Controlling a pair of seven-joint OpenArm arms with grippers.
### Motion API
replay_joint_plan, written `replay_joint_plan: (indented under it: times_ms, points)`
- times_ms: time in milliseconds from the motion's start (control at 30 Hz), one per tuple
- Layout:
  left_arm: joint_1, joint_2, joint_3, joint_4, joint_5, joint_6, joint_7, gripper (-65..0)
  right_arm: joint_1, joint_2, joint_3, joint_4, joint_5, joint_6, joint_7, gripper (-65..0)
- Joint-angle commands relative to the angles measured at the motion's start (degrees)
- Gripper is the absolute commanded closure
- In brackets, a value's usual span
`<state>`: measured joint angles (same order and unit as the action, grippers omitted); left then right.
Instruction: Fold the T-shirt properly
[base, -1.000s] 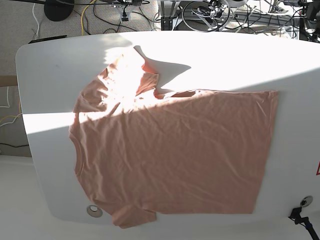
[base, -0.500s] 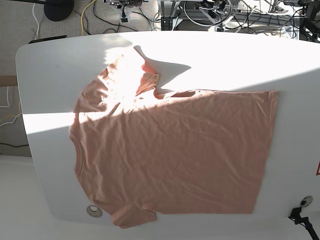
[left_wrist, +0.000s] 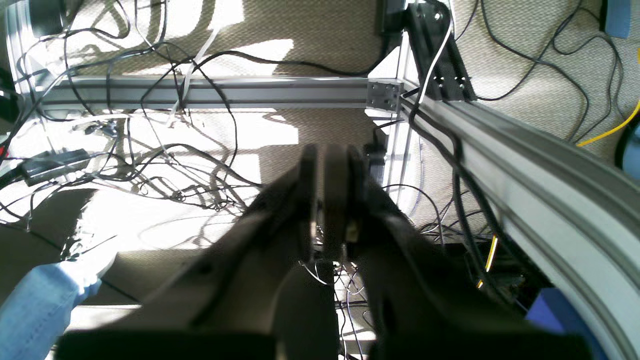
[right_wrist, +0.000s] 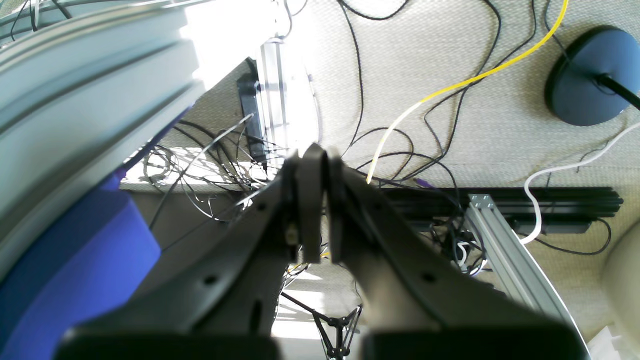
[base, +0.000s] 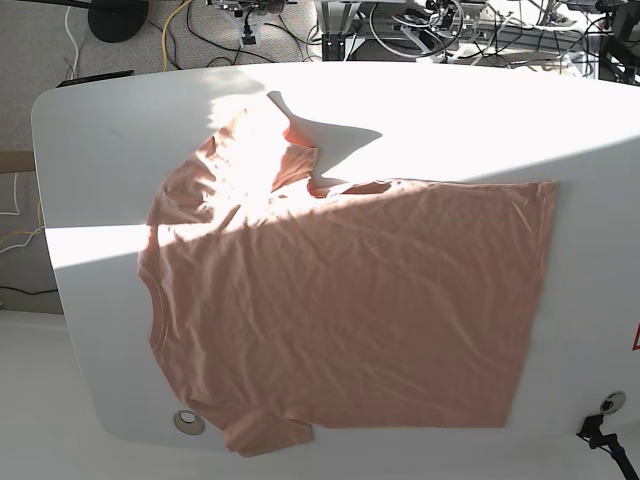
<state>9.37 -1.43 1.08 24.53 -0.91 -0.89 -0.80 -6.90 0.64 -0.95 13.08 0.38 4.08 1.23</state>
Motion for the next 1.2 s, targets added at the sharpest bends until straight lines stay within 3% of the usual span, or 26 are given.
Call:
replay_joint_plan:
  times_ms: [0, 333, 500, 733, 1167]
  points:
    - [0.4, -0.2, -0.1, 0.1, -0.1, 0.0, -0.3, -1.4, -0.3, 0.1, 0.0, 0.1, 0.3, 0.1, 0.1, -1.4]
    - [2.7, -0.2, -0.1, 0.7, -0.2, 0.0, -0.5, -1.4, -1.5, 0.1, 0.2, 0.2, 0.5, 0.1, 0.2, -1.4]
    - [3.9, -0.2, -0.1, 1.1, -0.2, 0.0, -0.9, -1.4, -5.9, 0.5, 0.3, 8.7, 0.4, 0.1, 0.6, -1.4]
    - [6.4, -0.2, -0.2, 1.9, -0.2, 0.0, -2.5, -1.4, -8.4, 0.9, 0.3, 9.9, 0.5, 0.1, 0.9, -1.4]
    - [17.8, -0.3, -0.2, 13.9, -0.2, 0.0, -2.6, -1.4, -20.1, 1.8, 0.3, 23.7, 0.5, 0.5, 2.1, -1.3]
